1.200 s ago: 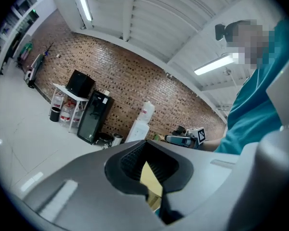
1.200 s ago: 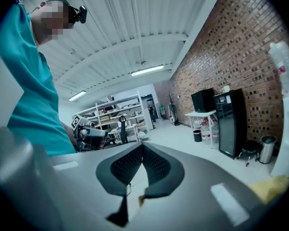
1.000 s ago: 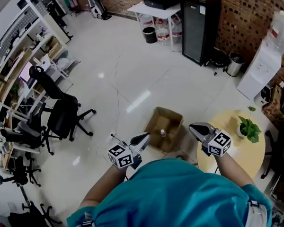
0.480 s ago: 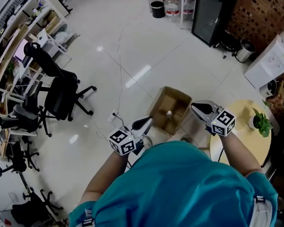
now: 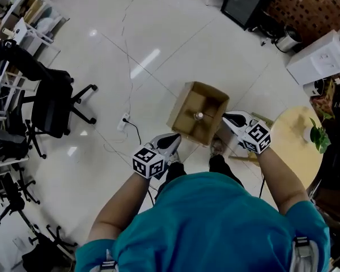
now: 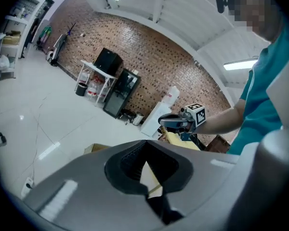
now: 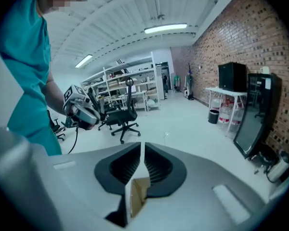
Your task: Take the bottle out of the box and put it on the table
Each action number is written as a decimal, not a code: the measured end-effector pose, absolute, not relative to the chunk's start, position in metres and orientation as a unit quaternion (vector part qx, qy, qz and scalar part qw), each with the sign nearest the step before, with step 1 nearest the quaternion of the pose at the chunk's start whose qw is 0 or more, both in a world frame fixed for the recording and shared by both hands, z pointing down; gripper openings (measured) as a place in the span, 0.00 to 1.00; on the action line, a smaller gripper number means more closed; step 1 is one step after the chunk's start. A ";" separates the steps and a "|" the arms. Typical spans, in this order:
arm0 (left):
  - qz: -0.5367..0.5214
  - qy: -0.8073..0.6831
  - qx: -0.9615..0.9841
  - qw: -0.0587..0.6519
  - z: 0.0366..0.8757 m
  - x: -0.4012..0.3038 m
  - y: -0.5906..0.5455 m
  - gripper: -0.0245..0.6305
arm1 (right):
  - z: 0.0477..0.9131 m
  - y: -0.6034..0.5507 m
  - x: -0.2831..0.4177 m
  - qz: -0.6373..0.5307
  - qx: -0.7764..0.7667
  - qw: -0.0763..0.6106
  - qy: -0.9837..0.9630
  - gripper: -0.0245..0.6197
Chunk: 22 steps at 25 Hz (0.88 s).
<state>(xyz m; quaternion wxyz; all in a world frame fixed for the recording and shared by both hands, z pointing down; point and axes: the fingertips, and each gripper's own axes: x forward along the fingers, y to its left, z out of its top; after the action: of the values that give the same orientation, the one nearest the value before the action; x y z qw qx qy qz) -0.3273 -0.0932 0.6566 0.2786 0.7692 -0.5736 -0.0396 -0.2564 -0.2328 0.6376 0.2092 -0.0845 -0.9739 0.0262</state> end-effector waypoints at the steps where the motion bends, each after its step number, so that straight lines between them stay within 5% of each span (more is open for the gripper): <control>1: -0.032 -0.575 0.763 0.293 0.673 -0.334 -0.108 0.04 | 0.661 -0.248 -0.265 0.029 -0.085 0.223 -0.971 0.08; 10: -0.015 -0.602 0.667 0.440 0.882 -0.371 -0.270 0.04 | 0.911 -0.386 -0.319 0.059 -0.152 0.325 -0.932 0.16; 22: 0.070 -0.539 0.651 0.530 1.253 -0.357 -0.315 0.04 | 1.324 -0.382 -0.342 0.080 -0.198 0.437 -0.874 0.27</control>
<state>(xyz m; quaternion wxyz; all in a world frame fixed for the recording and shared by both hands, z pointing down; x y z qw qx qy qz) -0.3566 -0.3148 1.2533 0.5296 0.6514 -0.5387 0.0701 -0.3416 -0.3822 1.3239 0.4374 -0.1982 -0.8735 0.0795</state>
